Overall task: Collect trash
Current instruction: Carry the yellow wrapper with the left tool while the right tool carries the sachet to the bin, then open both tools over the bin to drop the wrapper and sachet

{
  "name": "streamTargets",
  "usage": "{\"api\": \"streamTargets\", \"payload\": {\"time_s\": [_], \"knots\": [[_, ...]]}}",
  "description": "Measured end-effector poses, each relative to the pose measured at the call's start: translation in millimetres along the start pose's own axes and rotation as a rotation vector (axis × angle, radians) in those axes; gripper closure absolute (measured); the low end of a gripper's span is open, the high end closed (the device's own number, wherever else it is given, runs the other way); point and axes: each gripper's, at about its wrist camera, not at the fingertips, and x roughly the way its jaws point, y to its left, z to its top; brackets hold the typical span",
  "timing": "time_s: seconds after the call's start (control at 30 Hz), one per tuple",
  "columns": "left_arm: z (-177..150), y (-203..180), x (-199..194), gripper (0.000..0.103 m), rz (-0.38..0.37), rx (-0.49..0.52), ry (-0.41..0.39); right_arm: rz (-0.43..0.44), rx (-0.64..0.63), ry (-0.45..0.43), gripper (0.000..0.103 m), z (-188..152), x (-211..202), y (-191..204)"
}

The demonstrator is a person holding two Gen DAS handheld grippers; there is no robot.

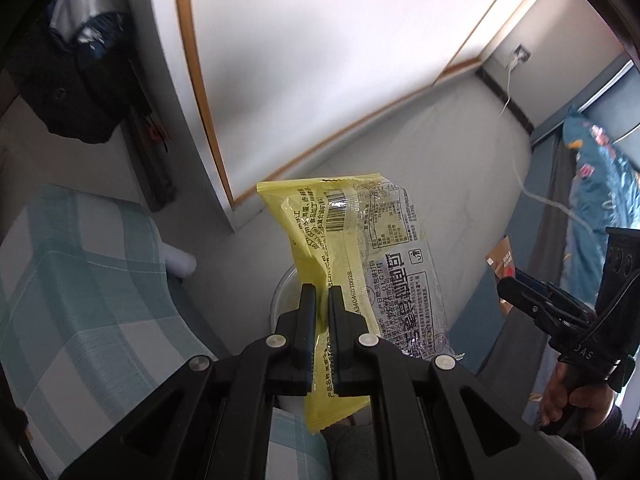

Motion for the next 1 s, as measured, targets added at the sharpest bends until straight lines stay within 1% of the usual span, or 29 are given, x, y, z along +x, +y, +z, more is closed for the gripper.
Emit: {"api": "streamTargets", "payload": {"time_s": [0.07, 0.2, 0.27, 0.33, 0.47, 0.53, 0.7, 0.73, 0.87, 0.9, 1.0], "knots": [[3.4, -2.0, 18.1, 0.101, 0.029, 0.031, 0.053, 0.002, 0.021, 0.038, 0.055, -3.0, 12.5, -6.2], [1.8, -3.5, 40.4, 0.101, 0.046, 0.057, 0.138, 0.015, 0.047, 0.115, 0.055, -13.2, 41.4, -14.1], [1.4, -5.9, 51.9, 0.101, 0.056, 0.077, 0.170, 0.023, 0.053, 0.154, 0.055, -15.1, 58.1, -14.0], [0.2, -8.5, 61.4, 0.101, 0.083, 0.100, 0.206, 0.030, 0.051, 0.193, 0.055, -19.0, 69.3, -10.4], [0.4, -8.1, 79.8, 0.101, 0.140, 0.102, 0.254, 0.040, 0.025, 0.258, 0.055, -26.8, 91.4, -1.2], [-0.1, -7.4, 85.5, 0.101, 0.154, 0.098, 0.274, 0.043, 0.019, 0.279, 0.054, -28.1, 100.0, 1.2], [-2.8, -8.8, 97.7, 0.101, 0.163, 0.111, 0.331, 0.063, 0.027, 0.317, 0.053, -31.6, 117.6, 1.9], [-3.0, -8.4, 101.0, 0.101, 0.164, 0.112, 0.344, 0.066, 0.030, 0.320, 0.052, -31.1, 115.3, -6.3], [-3.0, -5.7, 106.8, 0.100, 0.163, 0.097, 0.374, 0.061, 0.043, 0.320, 0.044, -30.2, 131.5, -5.2], [-3.3, -5.5, 108.3, 0.100, 0.162, 0.091, 0.382, 0.061, 0.046, 0.322, 0.043, -30.4, 125.6, -15.4], [-1.7, 1.3, 122.2, 0.100, 0.159, 0.077, 0.407, 0.052, 0.045, 0.325, 0.039, -34.5, 129.7, -16.5]]}}
